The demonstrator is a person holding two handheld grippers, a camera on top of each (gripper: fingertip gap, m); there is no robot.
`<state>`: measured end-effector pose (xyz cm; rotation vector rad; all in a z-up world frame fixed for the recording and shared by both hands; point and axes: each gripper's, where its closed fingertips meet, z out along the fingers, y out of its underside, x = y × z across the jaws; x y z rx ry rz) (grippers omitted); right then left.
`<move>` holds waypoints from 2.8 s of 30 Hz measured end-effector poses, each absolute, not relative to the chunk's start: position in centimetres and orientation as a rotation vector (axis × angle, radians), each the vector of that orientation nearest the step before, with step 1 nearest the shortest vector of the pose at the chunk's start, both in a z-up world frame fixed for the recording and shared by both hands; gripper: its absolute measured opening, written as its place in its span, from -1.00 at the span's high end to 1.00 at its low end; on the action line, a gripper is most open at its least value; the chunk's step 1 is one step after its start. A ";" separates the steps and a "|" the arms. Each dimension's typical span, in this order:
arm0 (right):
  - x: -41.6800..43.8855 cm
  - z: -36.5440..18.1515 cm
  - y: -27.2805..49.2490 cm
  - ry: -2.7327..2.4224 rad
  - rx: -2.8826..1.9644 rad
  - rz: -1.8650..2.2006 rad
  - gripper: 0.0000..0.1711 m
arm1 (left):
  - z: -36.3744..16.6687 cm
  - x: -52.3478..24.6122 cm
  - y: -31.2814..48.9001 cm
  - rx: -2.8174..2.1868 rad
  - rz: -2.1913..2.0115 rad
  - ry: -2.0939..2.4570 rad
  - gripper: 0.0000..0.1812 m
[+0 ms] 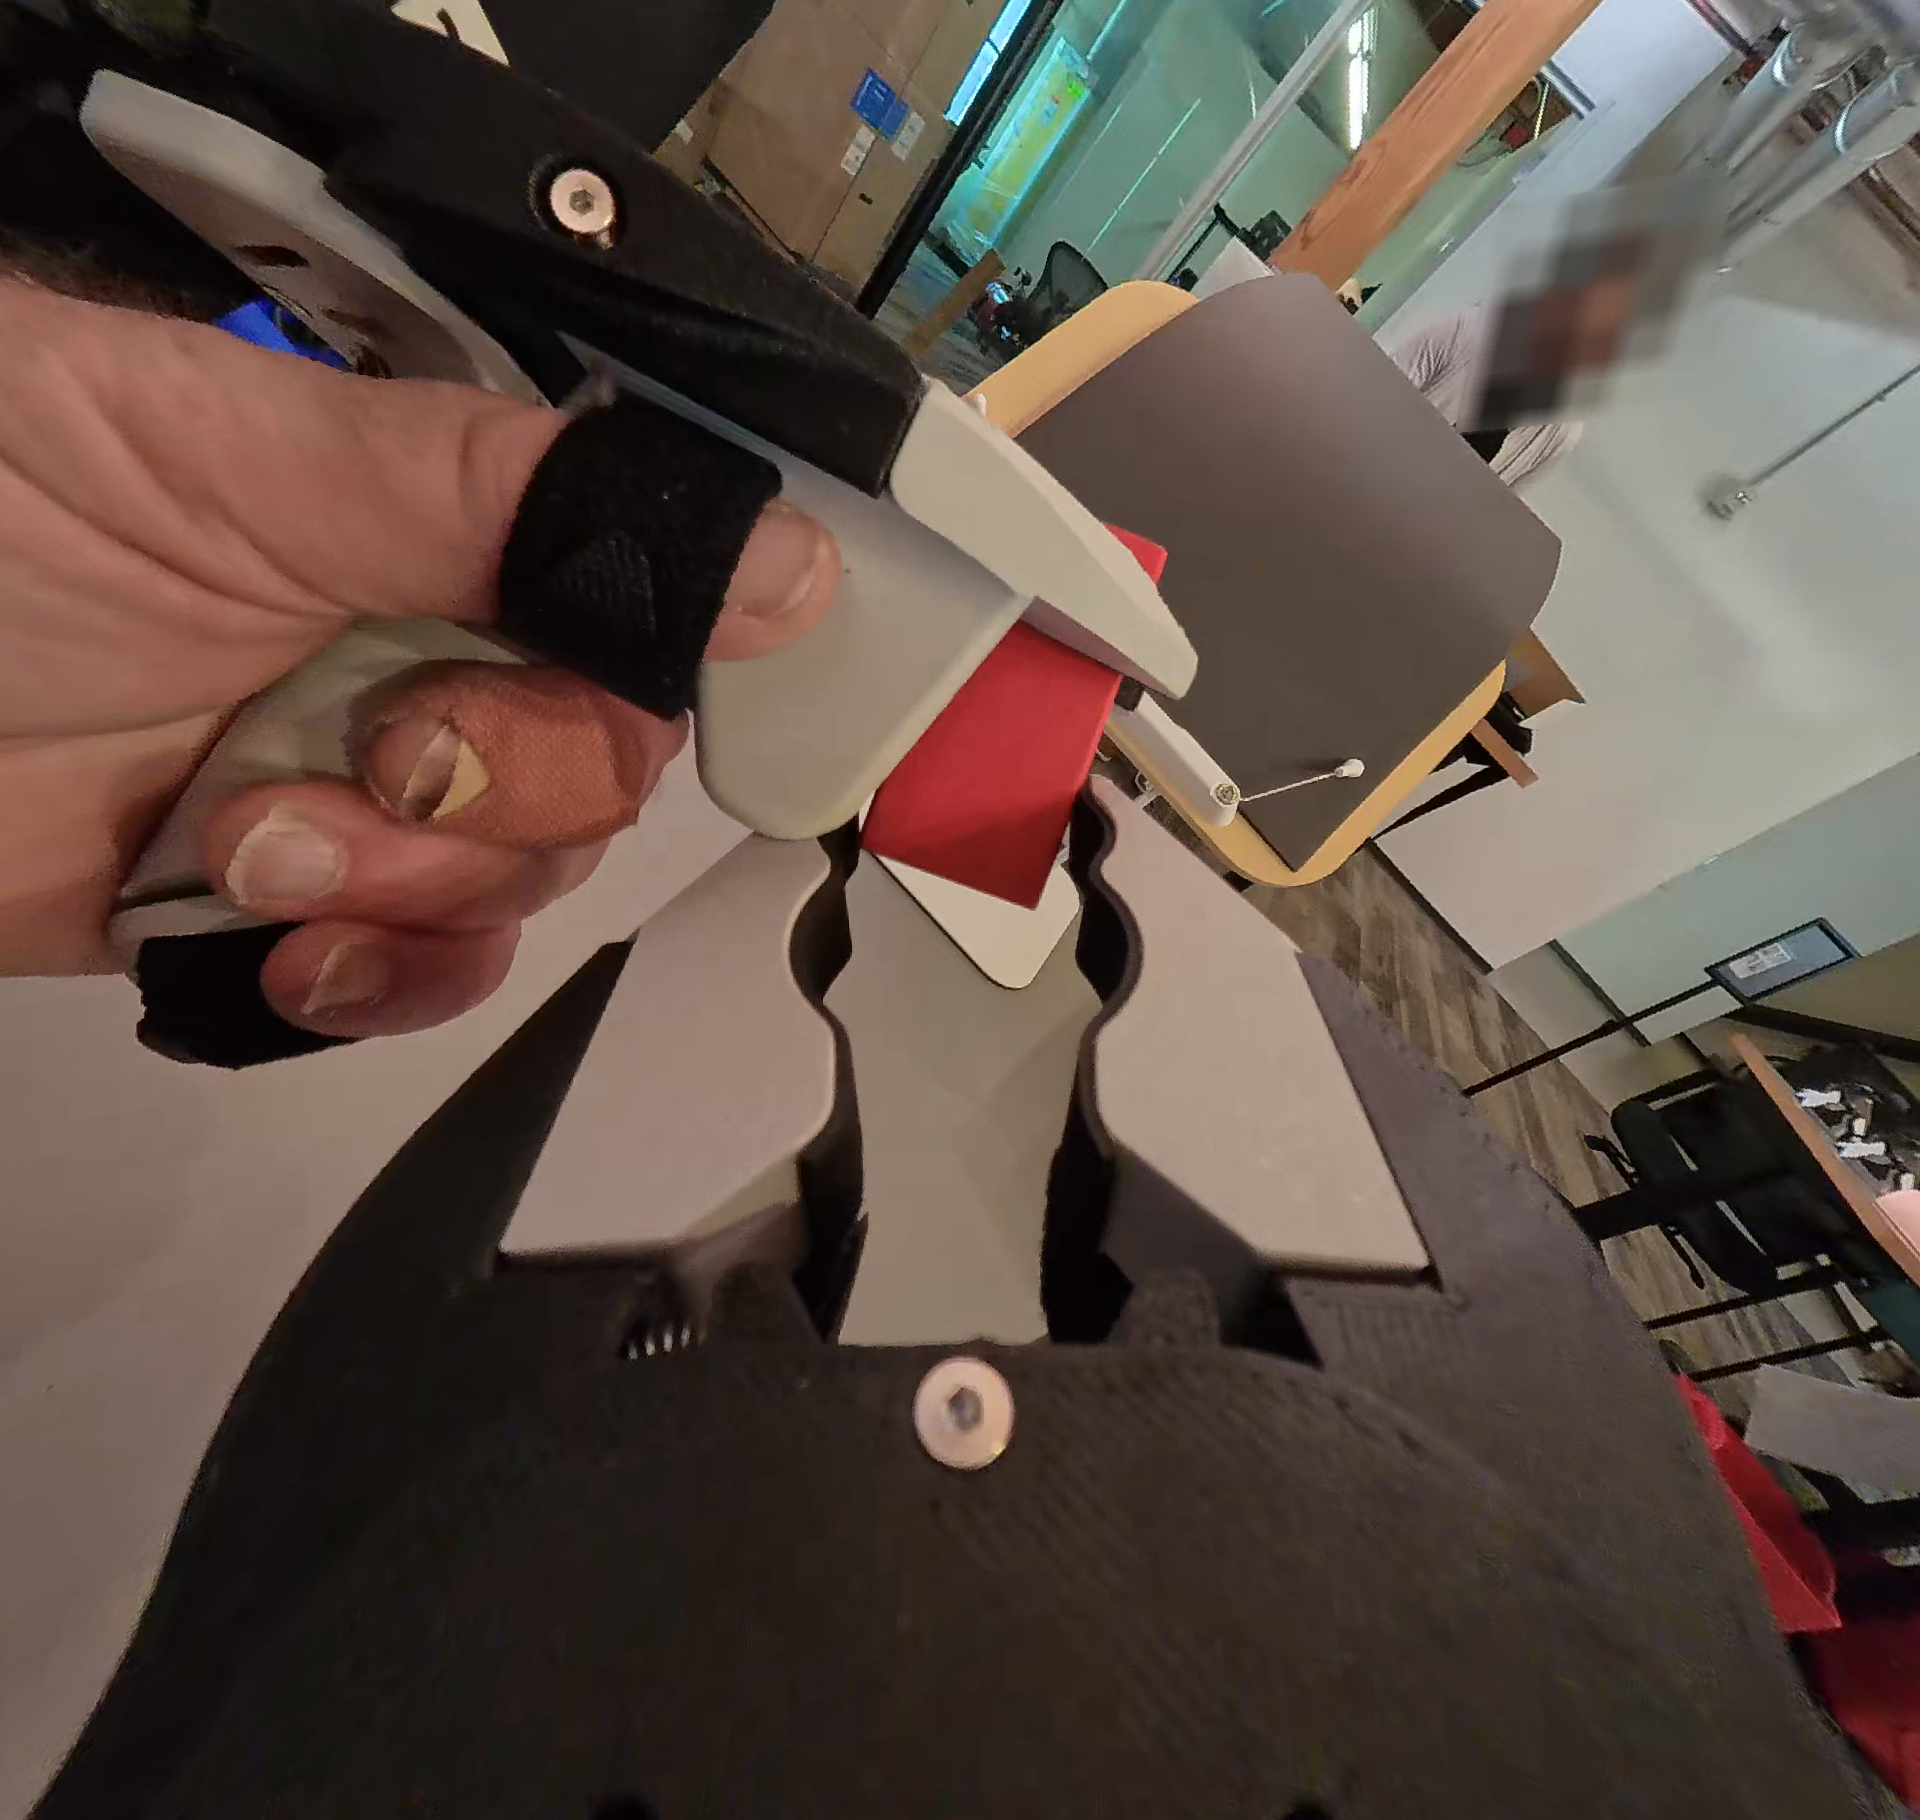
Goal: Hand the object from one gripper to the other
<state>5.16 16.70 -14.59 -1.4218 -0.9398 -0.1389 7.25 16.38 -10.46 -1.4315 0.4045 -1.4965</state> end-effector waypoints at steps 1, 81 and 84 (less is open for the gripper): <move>5.2 -14.7 16.7 -0.939 -1.427 -0.136 0.56 | -10.5 7.2 16.4 -1.435 -1.480 0.406 0.81; 6.5 -10.0 11.3 -1.224 -1.215 0.923 0.67 | -12.6 9.9 12.0 -1.255 -0.807 1.382 0.59; 6.5 -9.7 11.1 -1.192 -1.201 0.956 0.68 | -12.1 9.7 11.7 -1.237 -0.888 1.347 0.60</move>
